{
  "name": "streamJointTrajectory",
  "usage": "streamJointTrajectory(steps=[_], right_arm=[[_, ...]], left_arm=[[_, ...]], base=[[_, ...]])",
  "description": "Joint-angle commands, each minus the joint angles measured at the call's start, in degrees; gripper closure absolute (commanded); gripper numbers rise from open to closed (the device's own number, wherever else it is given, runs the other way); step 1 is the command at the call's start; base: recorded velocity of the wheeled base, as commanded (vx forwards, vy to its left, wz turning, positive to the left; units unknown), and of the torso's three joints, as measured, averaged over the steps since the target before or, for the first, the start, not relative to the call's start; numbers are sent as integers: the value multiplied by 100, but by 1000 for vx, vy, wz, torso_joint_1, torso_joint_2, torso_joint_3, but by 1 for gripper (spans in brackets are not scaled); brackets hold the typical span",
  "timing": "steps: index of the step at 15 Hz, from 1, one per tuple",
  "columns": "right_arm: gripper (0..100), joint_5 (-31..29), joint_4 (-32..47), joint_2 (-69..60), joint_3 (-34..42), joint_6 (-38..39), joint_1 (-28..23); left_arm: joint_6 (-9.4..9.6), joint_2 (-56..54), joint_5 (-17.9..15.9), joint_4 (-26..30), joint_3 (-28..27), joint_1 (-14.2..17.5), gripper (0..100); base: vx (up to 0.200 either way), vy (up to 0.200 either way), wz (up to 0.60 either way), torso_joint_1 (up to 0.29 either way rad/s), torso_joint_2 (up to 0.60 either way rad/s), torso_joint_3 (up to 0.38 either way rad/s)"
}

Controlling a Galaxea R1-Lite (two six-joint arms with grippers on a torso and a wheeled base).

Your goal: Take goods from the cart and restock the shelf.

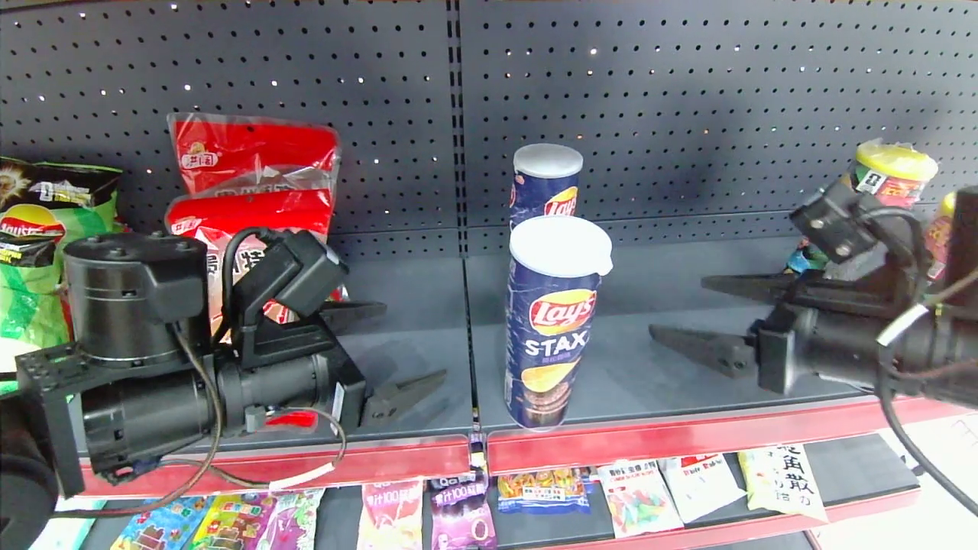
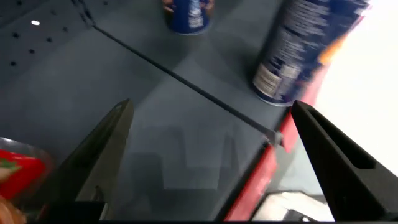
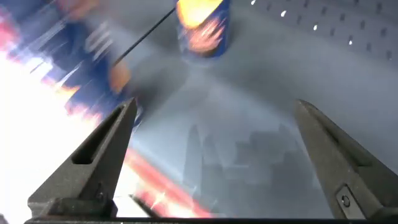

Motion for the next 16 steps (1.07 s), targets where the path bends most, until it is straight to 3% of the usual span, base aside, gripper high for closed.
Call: streamJointTrajectory(steps=[1, 2, 3, 16], right_arm=[[0, 32, 16, -1536, 1017, 1, 124], [0, 32, 25, -1580, 1034, 1, 115], [0, 32, 25, -1905, 1131, 10, 27], [0, 15, 16, -1844, 902, 97, -166]], left_arm=[[48, 522, 148, -211, -244, -19, 0], [66, 558, 166, -220, -253, -19, 0], [215, 856, 412, -246, -411, -177, 0], [277, 1296, 403, -255, -499, -547, 0]], base=[[0, 0, 0, 0, 0, 0], [0, 0, 0, 0, 0, 0], [0, 0, 0, 0, 0, 0], [0, 0, 0, 0, 0, 0]])
